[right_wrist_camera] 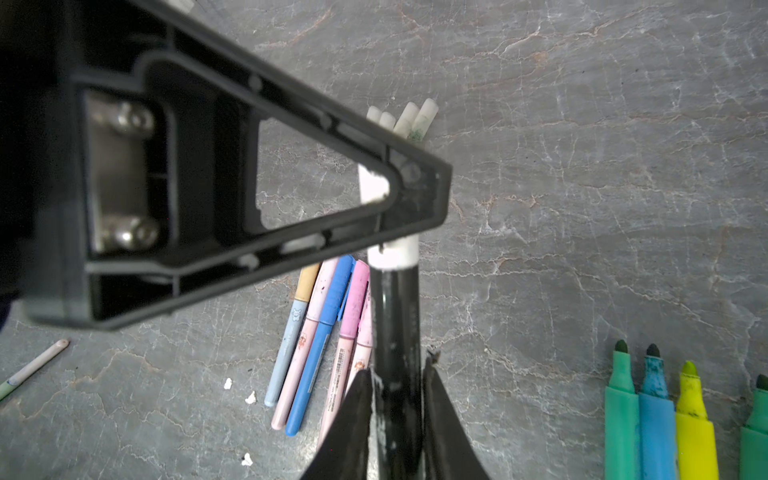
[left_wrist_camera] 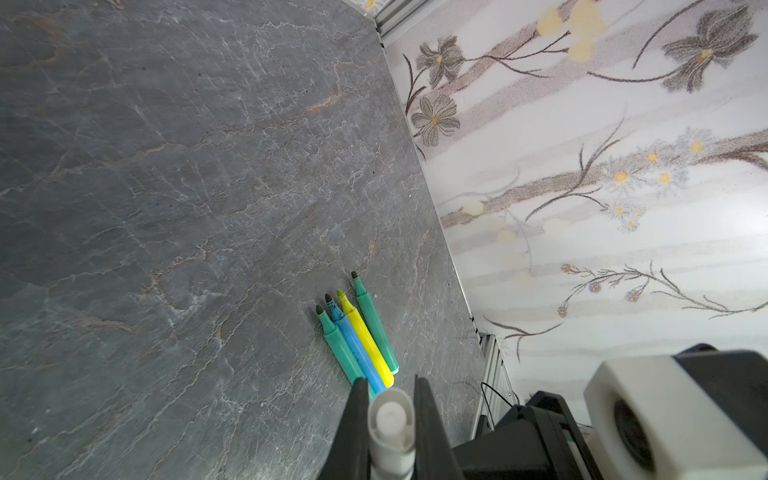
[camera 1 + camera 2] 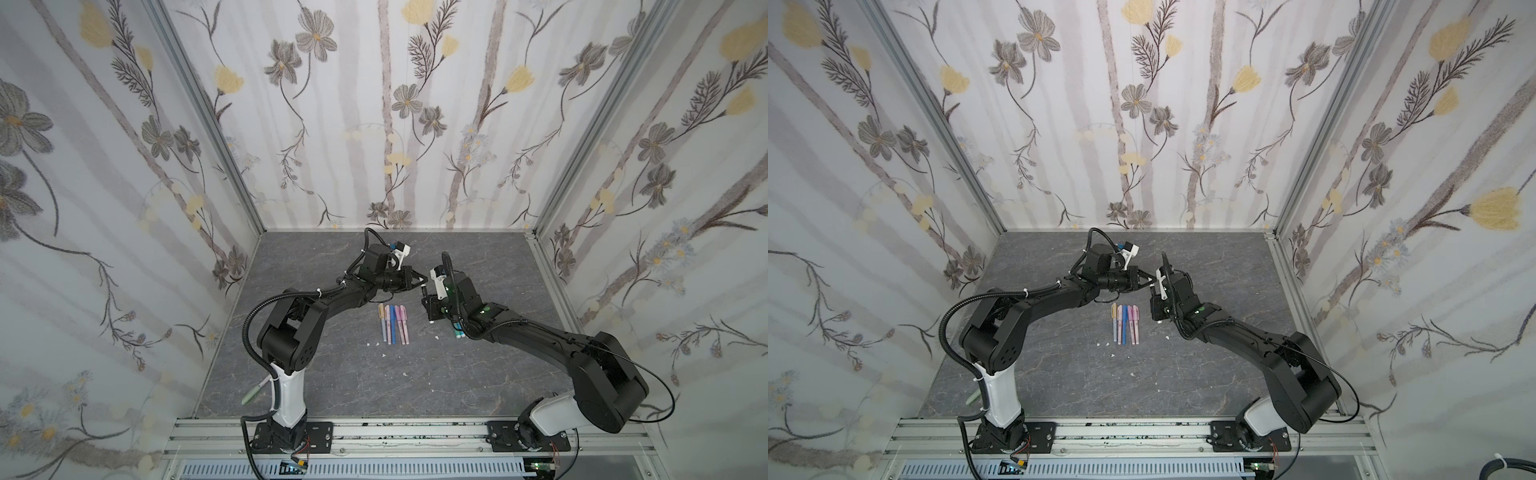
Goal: Open the pen caps
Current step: 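Pull the right gripper away from the left gripper, uncapping the black marker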
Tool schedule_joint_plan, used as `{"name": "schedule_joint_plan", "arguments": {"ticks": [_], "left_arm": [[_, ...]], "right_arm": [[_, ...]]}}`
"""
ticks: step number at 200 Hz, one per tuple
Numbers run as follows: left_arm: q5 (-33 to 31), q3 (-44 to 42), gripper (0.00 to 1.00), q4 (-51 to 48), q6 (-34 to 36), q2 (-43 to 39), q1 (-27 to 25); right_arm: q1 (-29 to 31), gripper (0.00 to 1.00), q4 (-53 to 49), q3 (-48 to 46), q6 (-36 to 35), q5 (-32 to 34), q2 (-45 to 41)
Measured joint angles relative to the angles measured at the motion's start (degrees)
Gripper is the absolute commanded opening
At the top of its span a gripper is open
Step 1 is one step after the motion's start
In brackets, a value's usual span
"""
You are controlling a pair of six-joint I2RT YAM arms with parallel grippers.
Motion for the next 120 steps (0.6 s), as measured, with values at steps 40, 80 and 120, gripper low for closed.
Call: {"name": "schedule_joint_plan", "arguments": {"ticks": [40, 80, 120], "left_arm": [[-0.3, -0.5, 0.00, -0.2, 0.3, 0.0, 0.1], [-0.5, 0.2, 0.00, -0.7, 0.3, 0.5, 0.3], [1.8, 2.1, 0.00, -3.8, 0.3, 0.6, 1.1]], "right_arm": [[-0.2, 0.00, 0.0, 0.6, 0.0, -0.9, 1.2], [-0.2, 0.00, 1.2, -0.4, -0.1, -1.5, 1.0], [0.3, 0.00, 4.6, -3.5, 0.0, -1.4, -1.3]]}}
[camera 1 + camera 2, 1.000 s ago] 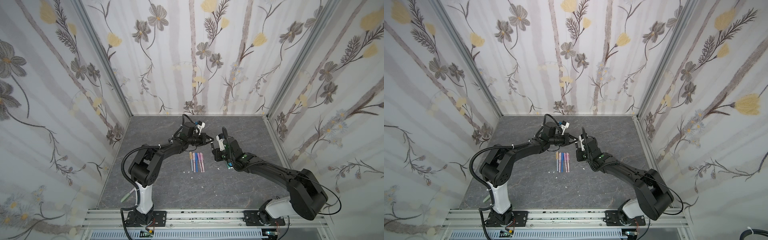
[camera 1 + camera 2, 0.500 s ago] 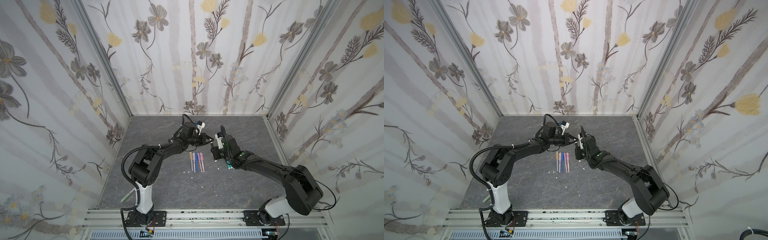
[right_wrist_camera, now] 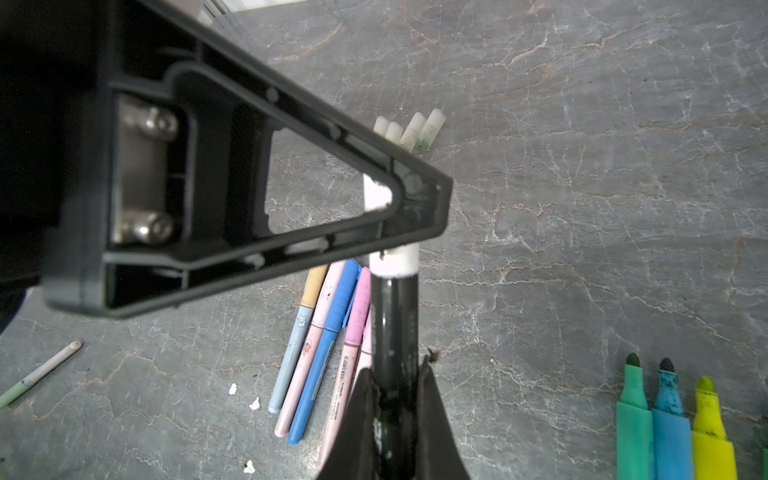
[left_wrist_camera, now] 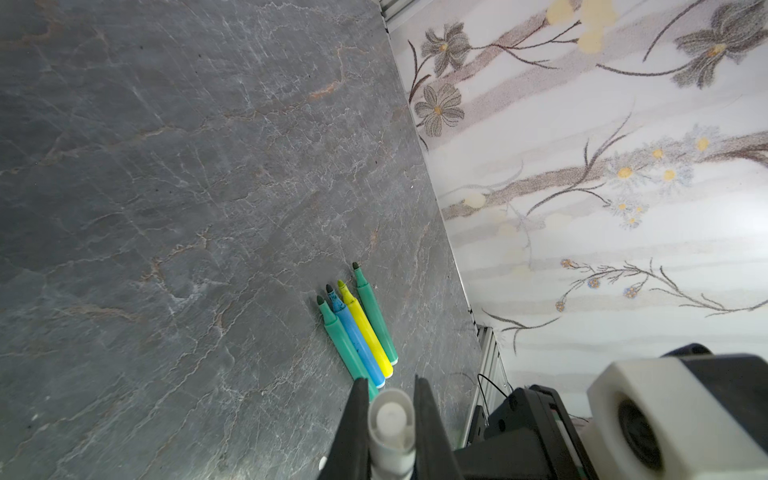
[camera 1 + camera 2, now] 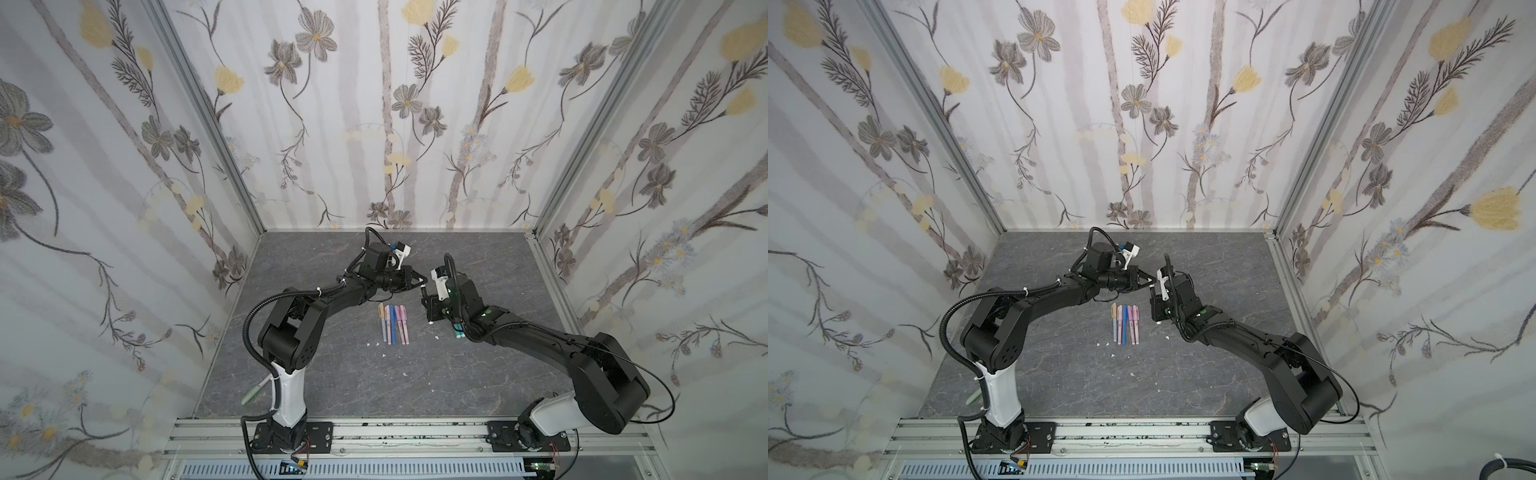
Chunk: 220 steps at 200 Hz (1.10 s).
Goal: Open the pen caps
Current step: 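Pull the right gripper away from the left gripper, uncapping the black marker, then lower the uncapped black marker beside the highlighters while the left gripper holds the white cap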
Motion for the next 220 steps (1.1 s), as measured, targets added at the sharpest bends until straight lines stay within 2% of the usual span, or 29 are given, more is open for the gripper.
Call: {"name": "schedule_joint_plan", "arguments": {"ticks": [42, 68, 122, 187, 220], "left_arm": [[4.0, 4.4, 0.00, -5.4, 0.6, 0.6, 1.8], [-1.5, 6.9, 0.00, -3.0, 1.0, 1.3, 4.0], [-4.0, 7.1, 0.00, -1.6, 1.8, 1.4, 6.3], [-6.7, -1.2, 0.00, -4.1, 5.7, -4.4, 14.1], [-7.5, -5.1, 0.00, -5.8, 7.3, -6.3, 16.0]], "right_arm": [[2.5, 0.00, 4.1, -1.6, 0.5, 4.8, -1.3], [4.5, 0.00, -1.9, -4.1, 0.5, 0.2, -1.7], [5.0, 0.00, -4.8, -7.0, 2.5, 0.9, -3.1], [2.5, 0.00, -13.0, -2.6, 3.4, 10.2, 3.3], [1.9, 0.00, -15.3, 0.7, 3.3, 14.6, 6.5]]}}
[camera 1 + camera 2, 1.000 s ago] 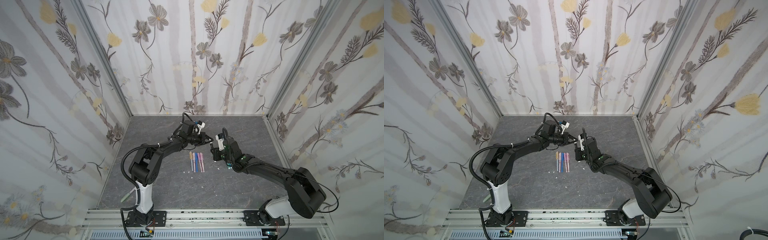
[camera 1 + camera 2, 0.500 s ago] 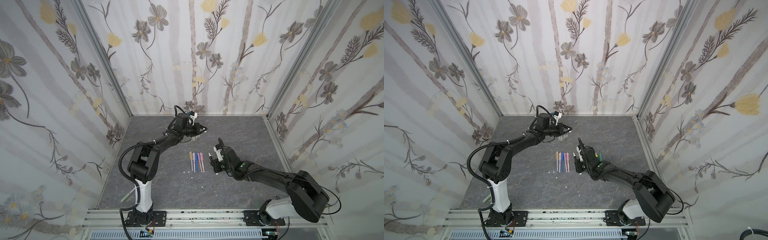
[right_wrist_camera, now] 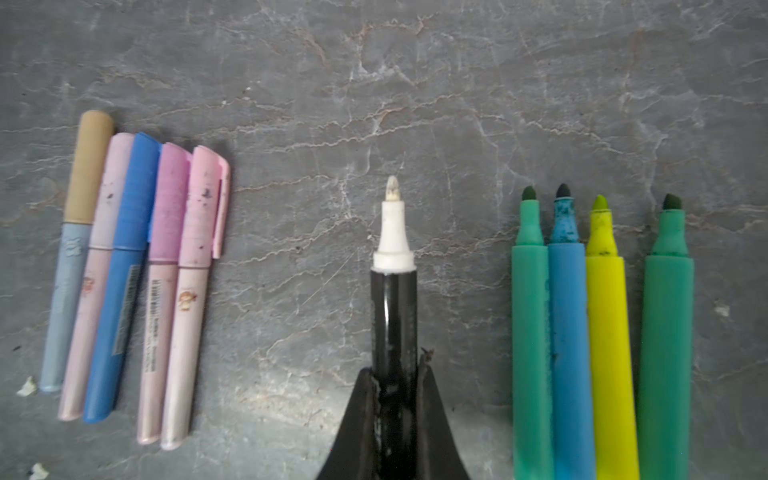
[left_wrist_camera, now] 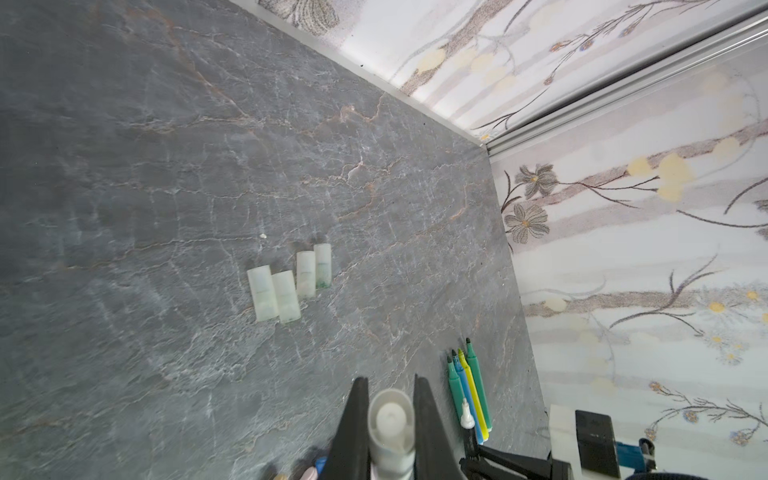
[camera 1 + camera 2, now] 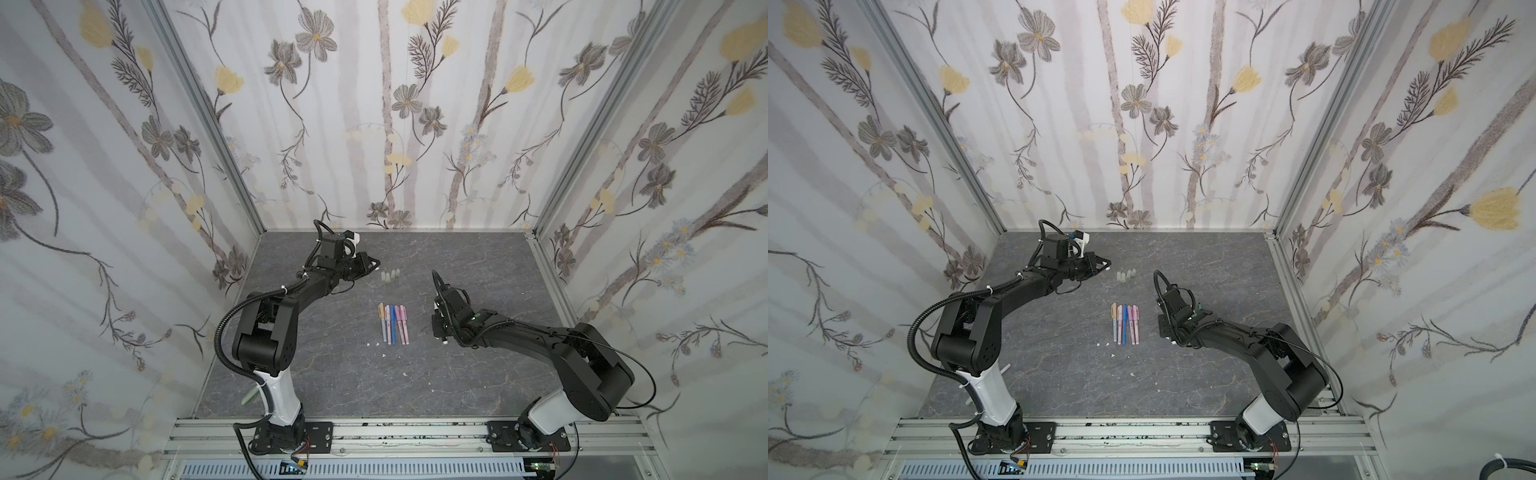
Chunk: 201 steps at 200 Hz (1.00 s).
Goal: Open the pen caps
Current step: 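Lower the uncapped black marker beside the highlighters while the left gripper holds the white cap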
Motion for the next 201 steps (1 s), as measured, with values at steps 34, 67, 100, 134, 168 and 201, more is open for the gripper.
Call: {"name": "schedule_joint_plan", "arguments": {"ticks": [34, 67, 100, 134, 168, 201], "left_arm": [[-0.2, -2.1, 0.00, 0.0, 0.6, -0.4, 0.9], [-0.1, -3.0, 0.00, 0.1, 0.6, -0.4, 1.4], [0.1, -3.1, 0.00, 0.1, 0.6, -0.4, 1.8], [0.1, -3.4, 0.00, 0.5, 0.6, -0.2, 1.8], [0.4, -3.6, 0.00, 0.5, 0.7, 0.2, 1.9], [0.6, -3.8, 0.00, 0.5, 0.8, 0.5, 1.9]], "right_arm": [[-0.7, 0.00, -2.0, 2.9, -0.4, 3.1, 5.0], [-0.9, 0.00, -3.2, 4.5, -1.0, 5.5, 7.2], [-1.0, 0.03, -3.8, 5.0, -1.5, 7.1, 7.7], [-1.0, 0.06, -4.3, 5.9, -1.9, 8.2, 8.1], [-1.0, 0.11, -5.3, 7.0, -2.1, 8.8, 8.5], [-1.0, 0.13, -5.9, 7.7, -2.5, 9.8, 9.0]]}}
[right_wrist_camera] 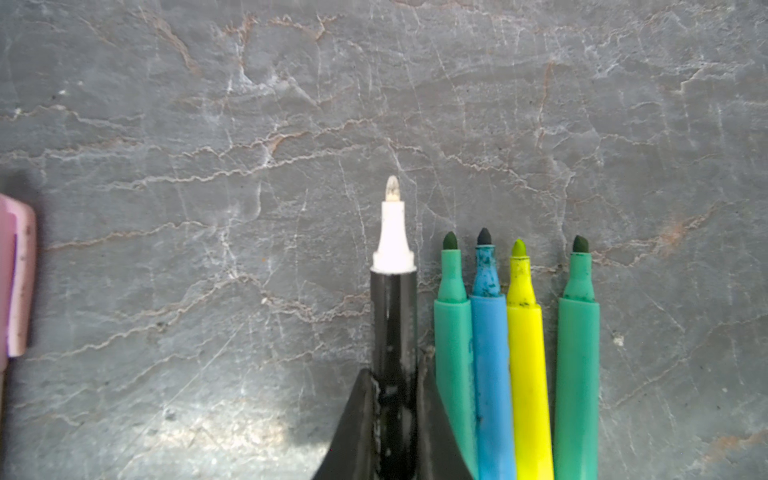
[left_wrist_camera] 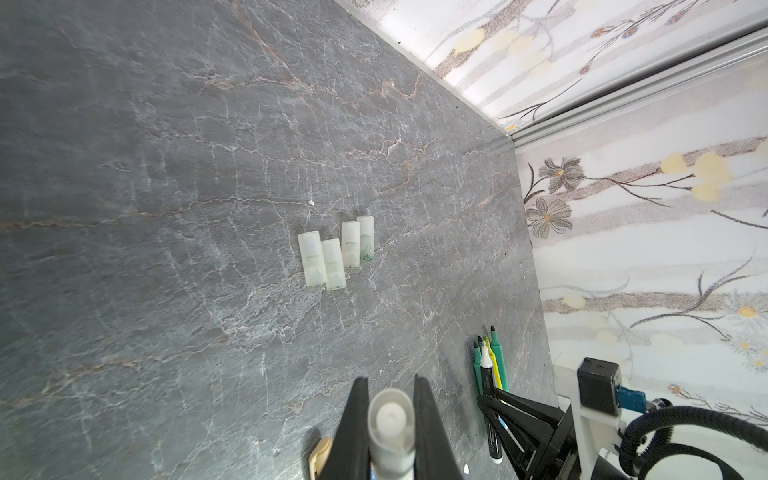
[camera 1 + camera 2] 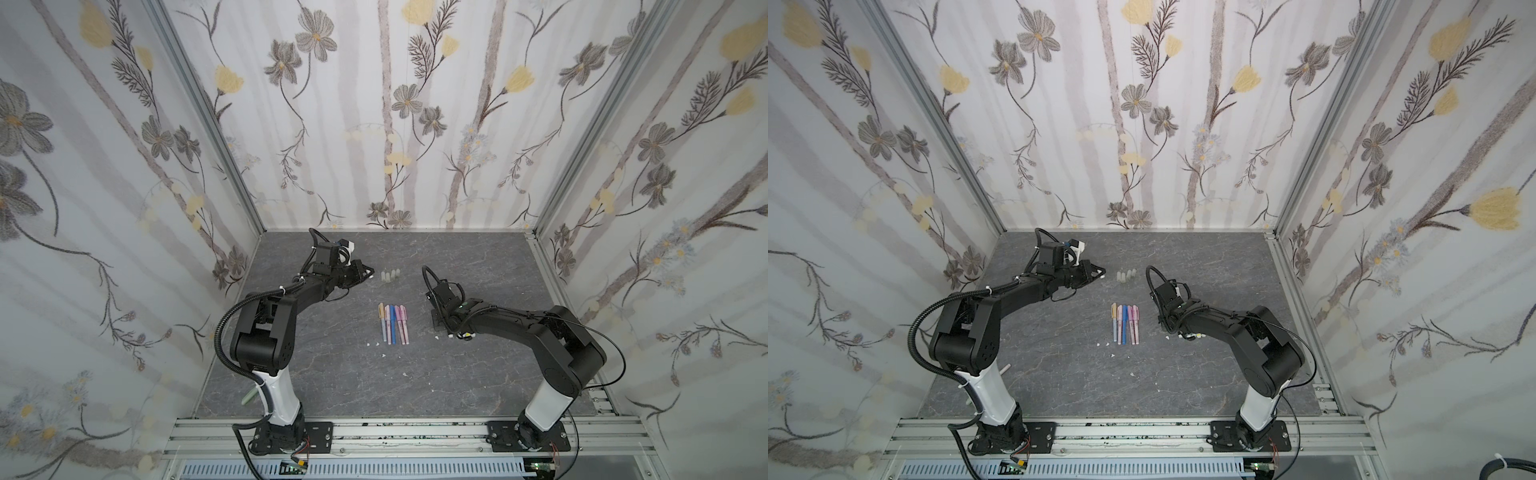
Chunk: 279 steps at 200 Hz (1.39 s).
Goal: Open the pen caps
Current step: 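Set the black marker down against the highlighters with the right gripper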
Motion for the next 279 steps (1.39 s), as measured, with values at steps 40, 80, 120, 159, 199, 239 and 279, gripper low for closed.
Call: {"name": "schedule_joint_plan", "arguments": {"ticks": [40, 80, 120, 159, 199, 239, 279], "left_arm": [[0.1, 0.0, 0.00, 0.0, 0.4, 0.9, 0.0], [0.2, -0.1, 0.00, 0.0, 0.7, 1.4, 0.0], [0.2, -0.2, 0.00, 0.0, 0.9, 1.4, 0.0], [0.2, -0.2, 0.00, 0.0, 0.9, 1.6, 0.0], [0.2, -0.2, 0.00, 0.0, 0.9, 1.7, 0.0], [0.2, -0.2, 0.00, 0.0, 0.9, 2.0, 0.0], [0.2, -0.2, 0.00, 0.0, 0.9, 2.1, 0.0]], "right_arm": [[0.0, 0.14, -0.5, 0.4, 0.0, 0.5, 0.4], [0.0, 0.16, -0.9, 0.5, 0.0, 0.9, 0.7], [0.0, 0.19, -1.0, 0.6, -0.5, 1.3, 1.3], [0.0, 0.24, -1.0, 0.8, -0.4, 1.7, 1.6], [0.0, 0.26, -1.0, 0.9, -0.5, 1.7, 1.6], [0.0, 0.29, -1.0, 1.1, -0.9, 1.9, 1.6], [0.0, 0.31, -1.0, 1.2, -1.0, 1.9, 1.6]]}}
